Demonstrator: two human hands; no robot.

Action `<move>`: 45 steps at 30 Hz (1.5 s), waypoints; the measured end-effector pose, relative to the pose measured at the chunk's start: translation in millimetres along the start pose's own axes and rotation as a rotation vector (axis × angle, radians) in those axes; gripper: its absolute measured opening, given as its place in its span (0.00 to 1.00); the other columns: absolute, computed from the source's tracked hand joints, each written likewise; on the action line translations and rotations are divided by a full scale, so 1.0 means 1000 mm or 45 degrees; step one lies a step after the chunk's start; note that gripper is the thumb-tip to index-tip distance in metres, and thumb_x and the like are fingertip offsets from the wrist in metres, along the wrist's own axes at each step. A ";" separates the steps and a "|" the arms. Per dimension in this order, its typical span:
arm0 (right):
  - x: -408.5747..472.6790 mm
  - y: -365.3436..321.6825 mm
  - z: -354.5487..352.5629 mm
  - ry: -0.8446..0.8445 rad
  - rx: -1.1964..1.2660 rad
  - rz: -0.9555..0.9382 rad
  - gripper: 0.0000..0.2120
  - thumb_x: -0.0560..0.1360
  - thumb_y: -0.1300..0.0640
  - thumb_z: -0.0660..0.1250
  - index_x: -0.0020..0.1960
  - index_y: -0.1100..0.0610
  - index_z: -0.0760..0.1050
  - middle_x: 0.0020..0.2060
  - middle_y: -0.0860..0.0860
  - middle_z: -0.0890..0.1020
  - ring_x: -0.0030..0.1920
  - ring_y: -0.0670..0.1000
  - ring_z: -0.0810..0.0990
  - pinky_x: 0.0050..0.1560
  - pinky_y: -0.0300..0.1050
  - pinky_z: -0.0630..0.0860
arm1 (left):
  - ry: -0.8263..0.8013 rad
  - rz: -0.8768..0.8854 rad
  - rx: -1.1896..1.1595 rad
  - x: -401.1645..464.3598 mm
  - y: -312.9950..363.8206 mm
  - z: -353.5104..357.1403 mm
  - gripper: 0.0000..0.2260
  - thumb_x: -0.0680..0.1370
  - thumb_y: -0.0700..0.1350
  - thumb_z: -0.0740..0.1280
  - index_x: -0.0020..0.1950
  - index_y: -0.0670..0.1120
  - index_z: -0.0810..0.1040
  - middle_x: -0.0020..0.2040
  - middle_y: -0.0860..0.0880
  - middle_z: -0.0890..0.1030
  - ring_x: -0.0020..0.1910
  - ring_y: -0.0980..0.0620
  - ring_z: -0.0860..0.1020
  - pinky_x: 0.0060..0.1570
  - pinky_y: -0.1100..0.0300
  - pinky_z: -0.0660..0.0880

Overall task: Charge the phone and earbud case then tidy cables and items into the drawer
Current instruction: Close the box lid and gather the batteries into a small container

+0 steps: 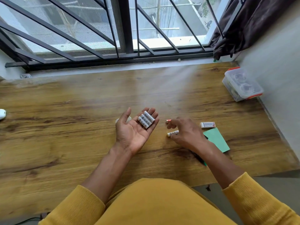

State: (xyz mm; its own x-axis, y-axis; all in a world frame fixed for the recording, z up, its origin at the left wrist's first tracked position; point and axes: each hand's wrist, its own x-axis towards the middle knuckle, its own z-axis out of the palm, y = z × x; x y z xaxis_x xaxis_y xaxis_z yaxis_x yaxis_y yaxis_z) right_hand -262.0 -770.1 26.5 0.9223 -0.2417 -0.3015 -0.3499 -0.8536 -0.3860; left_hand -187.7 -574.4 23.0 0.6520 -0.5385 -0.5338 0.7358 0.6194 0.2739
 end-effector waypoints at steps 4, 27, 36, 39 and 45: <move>0.000 0.001 0.016 0.037 -0.148 -0.021 0.12 0.76 0.56 0.74 0.57 0.44 0.81 0.60 0.46 0.79 0.65 0.51 0.72 0.58 0.48 0.72 | 0.004 0.000 0.024 0.000 -0.002 0.000 0.31 0.84 0.57 0.63 0.77 0.34 0.70 0.71 0.34 0.79 0.72 0.34 0.77 0.75 0.40 0.71; -0.005 -0.082 -0.007 0.441 0.176 -0.393 0.09 0.74 0.48 0.71 0.51 0.49 0.86 0.42 0.46 0.84 0.47 0.50 0.79 0.46 0.45 0.73 | -0.016 -0.122 0.102 -0.003 -0.015 0.001 0.30 0.84 0.61 0.61 0.71 0.37 0.75 0.69 0.41 0.76 0.75 0.41 0.74 0.81 0.47 0.61; -0.001 -0.042 -0.012 0.565 0.216 -0.271 0.06 0.77 0.48 0.70 0.50 0.49 0.83 0.40 0.46 0.84 0.45 0.51 0.80 0.44 0.46 0.76 | -0.031 -0.124 0.016 -0.005 -0.028 0.011 0.31 0.85 0.60 0.60 0.71 0.33 0.76 0.66 0.36 0.81 0.64 0.39 0.83 0.72 0.46 0.73; 0.006 -0.006 -0.024 0.557 0.157 -0.108 0.07 0.76 0.53 0.69 0.52 0.48 0.83 0.43 0.45 0.84 0.49 0.53 0.82 0.46 0.46 0.76 | 0.004 -0.124 -0.011 0.000 -0.035 0.010 0.33 0.84 0.59 0.62 0.76 0.32 0.71 0.71 0.34 0.78 0.72 0.34 0.77 0.76 0.39 0.69; 0.012 0.056 -0.043 0.455 0.114 0.132 0.12 0.76 0.60 0.68 0.54 0.47 0.85 0.47 0.45 0.86 0.52 0.51 0.83 0.49 0.48 0.80 | 0.012 -0.155 -0.006 0.007 -0.042 0.018 0.33 0.84 0.60 0.60 0.74 0.32 0.73 0.70 0.33 0.79 0.72 0.33 0.76 0.76 0.39 0.69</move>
State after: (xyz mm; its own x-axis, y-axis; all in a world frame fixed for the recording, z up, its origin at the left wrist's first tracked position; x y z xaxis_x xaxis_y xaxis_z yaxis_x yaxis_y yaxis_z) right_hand -263.0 -840.7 39.2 0.8748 -0.4837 -0.0262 -0.4426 -0.7762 -0.4490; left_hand -210.9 -614.8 21.7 0.5559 -0.6047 -0.5704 0.8086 0.5523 0.2026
